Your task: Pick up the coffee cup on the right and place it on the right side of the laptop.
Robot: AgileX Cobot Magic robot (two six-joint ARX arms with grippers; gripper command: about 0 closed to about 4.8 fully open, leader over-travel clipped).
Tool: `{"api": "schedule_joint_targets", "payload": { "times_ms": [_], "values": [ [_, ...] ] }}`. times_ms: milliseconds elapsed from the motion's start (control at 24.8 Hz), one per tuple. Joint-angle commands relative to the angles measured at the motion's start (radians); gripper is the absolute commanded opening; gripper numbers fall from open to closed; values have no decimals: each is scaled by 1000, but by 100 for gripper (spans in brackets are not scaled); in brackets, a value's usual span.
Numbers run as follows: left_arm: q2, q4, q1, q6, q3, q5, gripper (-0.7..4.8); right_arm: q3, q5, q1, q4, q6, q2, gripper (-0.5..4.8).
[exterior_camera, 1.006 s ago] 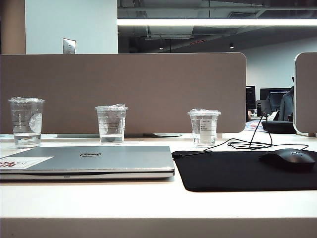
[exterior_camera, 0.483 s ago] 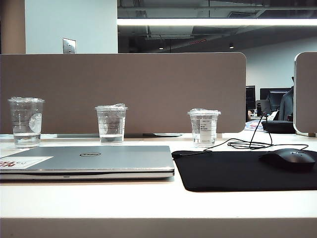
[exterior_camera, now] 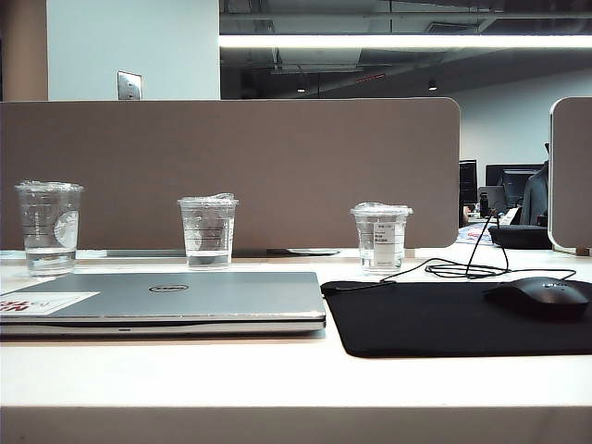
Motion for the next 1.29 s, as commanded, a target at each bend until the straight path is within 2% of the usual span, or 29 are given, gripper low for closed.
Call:
{"api": "schedule_joint_targets", "payload": {
  "times_ms": [40, 322, 523, 564, 725, 966, 1127, 1167, 1208, 1248, 1288],
  "values": [
    [121, 15, -84, 1, 76, 12, -5, 41, -28, 2, 133, 1, 121, -5],
    [325, -6, -222, 1, 222, 23, -5, 97, -113, 2, 264, 1, 318, -5],
    [455, -150, -268, 5, 370, 64, -5, 106, -117, 2, 389, 1, 436, -5],
    [473, -181, -273, 11, 396, 66, -5, 107, -118, 2, 403, 1, 453, -5],
    [566, -314, -278, 69, 520, 177, -6, 133, -128, 6, 428, 1, 570, -5],
    [595, -329, -278, 88, 543, 194, -5, 212, -141, 17, 511, 1, 748, -5],
    [596, -324, -276, 88, 543, 192, -5, 271, -158, 41, 639, 1, 911, -3],
    [596, -323, -277, 88, 543, 192, -5, 288, -177, 46, 660, 1, 949, 23],
    [596, -322, -277, 88, 543, 192, -5, 304, -188, 52, 677, 1, 985, 98],
    [596, -322, -277, 88, 543, 192, -5, 317, -202, 59, 686, 1, 1014, 198],
    [596, -322, -277, 88, 543, 192, -5, 333, -204, 64, 687, 1, 1043, 327]
  ]
}}
